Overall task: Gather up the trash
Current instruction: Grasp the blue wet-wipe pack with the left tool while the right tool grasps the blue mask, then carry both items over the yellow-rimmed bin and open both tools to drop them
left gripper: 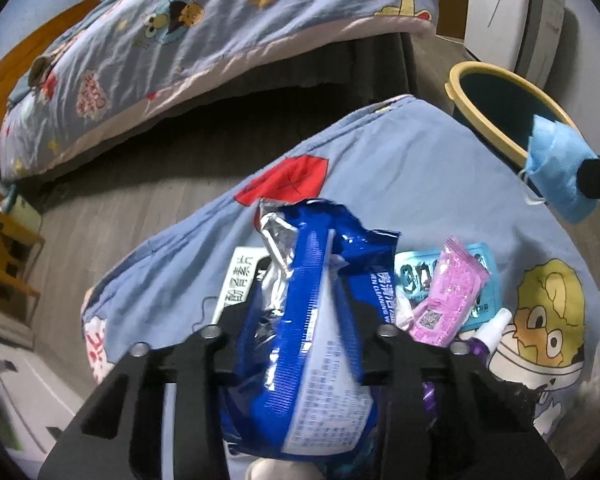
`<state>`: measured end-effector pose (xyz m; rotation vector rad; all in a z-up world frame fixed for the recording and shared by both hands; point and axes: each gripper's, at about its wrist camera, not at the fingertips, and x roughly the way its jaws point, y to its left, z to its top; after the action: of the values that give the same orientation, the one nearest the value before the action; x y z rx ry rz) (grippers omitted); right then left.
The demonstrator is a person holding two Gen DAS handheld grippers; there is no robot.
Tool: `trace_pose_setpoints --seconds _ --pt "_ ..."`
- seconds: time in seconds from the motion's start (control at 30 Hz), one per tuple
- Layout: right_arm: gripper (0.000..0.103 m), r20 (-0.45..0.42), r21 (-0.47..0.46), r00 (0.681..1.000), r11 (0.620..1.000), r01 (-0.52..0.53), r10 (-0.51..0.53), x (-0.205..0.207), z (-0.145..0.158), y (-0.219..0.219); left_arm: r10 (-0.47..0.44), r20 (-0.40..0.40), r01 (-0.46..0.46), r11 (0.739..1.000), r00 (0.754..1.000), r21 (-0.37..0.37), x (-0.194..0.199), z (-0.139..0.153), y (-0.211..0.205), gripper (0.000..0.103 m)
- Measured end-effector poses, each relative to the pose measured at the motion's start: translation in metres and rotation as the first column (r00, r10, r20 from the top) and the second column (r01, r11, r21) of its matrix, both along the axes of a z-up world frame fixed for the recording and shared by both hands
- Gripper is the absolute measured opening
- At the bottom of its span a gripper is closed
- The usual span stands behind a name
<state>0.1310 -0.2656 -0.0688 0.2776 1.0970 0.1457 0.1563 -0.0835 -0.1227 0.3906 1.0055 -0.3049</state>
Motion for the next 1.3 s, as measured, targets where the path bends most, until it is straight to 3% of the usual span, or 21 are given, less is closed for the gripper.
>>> trace_pose_setpoints --seconds 0.23,0.47,0.6,0.77,0.9,1.03,1.17,1.3 --pt "0.023 0.052 -0.012 0.998 1.0 -0.028 0.029 0.001 0.011 0.0 0.017 0.035 -0.016 0.999 0.999 -0.03 -0.001 0.019 0.006 0.025" --pt "0.023 0.102 0.009 0.995 1.0 -0.001 0.0 -0.003 0.028 -0.015 0.073 0.087 -0.056 0.982 0.994 -0.181 -0.006 0.063 0.014 0.023" --pt "0.023 0.168 -0.011 0.985 0.999 0.034 -0.032 0.0 0.052 -0.041 0.095 0.12 -0.063 0.967 0.988 -0.246 -0.01 0.086 0.015 0.023" --pt "0.023 0.197 0.018 0.973 0.992 0.122 -0.124 0.008 0.065 -0.092 0.1 0.164 -0.052 0.96 0.981 -0.275 -0.012 0.107 0.005 0.023" --pt "0.023 0.169 0.033 0.959 0.974 0.225 -0.227 0.018 0.056 -0.142 0.061 0.192 -0.007 0.962 0.98 -0.274 -0.009 0.119 -0.021 0.023" --pt "0.023 0.113 0.005 0.942 0.948 0.317 -0.315 0.028 0.028 -0.182 0.007 0.175 0.043 0.958 0.984 -0.283 0.002 0.118 -0.057 0.023" --pt "0.023 0.056 0.001 0.933 0.934 0.356 -0.356 0.034 0.002 -0.2 -0.064 0.141 0.102 0.952 0.988 -0.287 0.017 0.104 -0.109 0.023" --pt "0.023 0.035 0.013 0.929 0.93 0.368 -0.368 0.04 -0.014 -0.207 -0.138 0.098 0.163 0.93 0.986 -0.33 0.025 0.084 -0.152 0.023"
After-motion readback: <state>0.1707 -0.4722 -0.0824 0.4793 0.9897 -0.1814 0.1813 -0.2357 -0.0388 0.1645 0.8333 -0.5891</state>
